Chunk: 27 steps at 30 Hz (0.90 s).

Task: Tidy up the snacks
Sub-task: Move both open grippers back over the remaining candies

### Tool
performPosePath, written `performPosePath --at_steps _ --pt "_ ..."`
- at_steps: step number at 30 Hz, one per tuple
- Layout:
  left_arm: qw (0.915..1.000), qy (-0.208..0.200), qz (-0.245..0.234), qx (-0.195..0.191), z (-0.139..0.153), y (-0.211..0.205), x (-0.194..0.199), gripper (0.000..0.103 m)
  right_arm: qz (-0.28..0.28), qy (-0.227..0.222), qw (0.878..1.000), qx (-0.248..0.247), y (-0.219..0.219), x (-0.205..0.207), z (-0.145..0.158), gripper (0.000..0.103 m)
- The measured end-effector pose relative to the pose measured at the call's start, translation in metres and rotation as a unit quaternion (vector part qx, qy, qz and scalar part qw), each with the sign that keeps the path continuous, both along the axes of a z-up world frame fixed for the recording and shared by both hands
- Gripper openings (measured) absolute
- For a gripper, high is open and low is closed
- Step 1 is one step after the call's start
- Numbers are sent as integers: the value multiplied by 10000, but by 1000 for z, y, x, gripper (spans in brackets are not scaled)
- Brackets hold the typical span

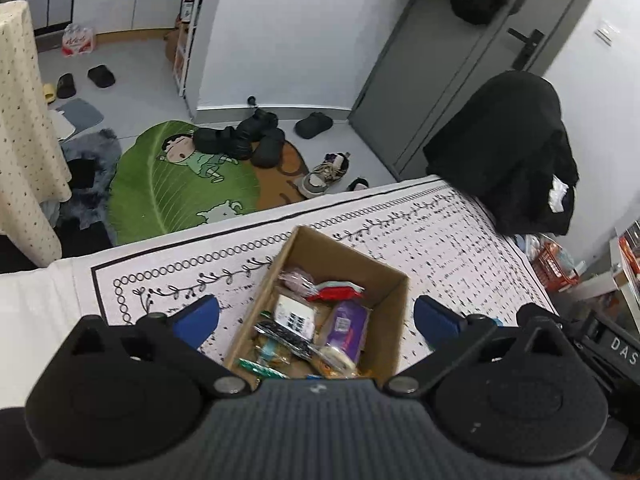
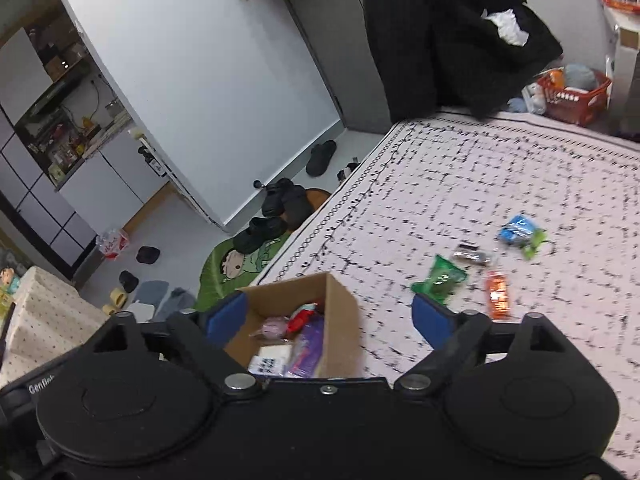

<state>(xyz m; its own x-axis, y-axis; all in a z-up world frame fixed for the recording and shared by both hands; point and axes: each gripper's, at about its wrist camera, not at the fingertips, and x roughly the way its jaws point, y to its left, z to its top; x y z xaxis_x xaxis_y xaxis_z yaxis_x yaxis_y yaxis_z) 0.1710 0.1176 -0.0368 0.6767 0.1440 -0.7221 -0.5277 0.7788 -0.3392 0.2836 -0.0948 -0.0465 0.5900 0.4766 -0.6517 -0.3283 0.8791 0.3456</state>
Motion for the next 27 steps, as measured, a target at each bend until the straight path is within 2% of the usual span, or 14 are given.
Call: performPosePath --at_steps 4,7,12,27 --pt "9995 6 -205 250 5 -22 -2 103 -82 -161 9998 -114 -22 -6 4 96" --pt "9992 -78 -354 190 8 -37 -3 103 -156 -271 9994 -125 -41 -10 6 97" --pt "9979 -79 -563 319 14 -61 1 103 -166 -482 9985 -198 -70 -15 7 100" --pt "9956 -31 -831 427 13 -122 16 103 -228 -639 9976 -128 -136 -18 -6 100"
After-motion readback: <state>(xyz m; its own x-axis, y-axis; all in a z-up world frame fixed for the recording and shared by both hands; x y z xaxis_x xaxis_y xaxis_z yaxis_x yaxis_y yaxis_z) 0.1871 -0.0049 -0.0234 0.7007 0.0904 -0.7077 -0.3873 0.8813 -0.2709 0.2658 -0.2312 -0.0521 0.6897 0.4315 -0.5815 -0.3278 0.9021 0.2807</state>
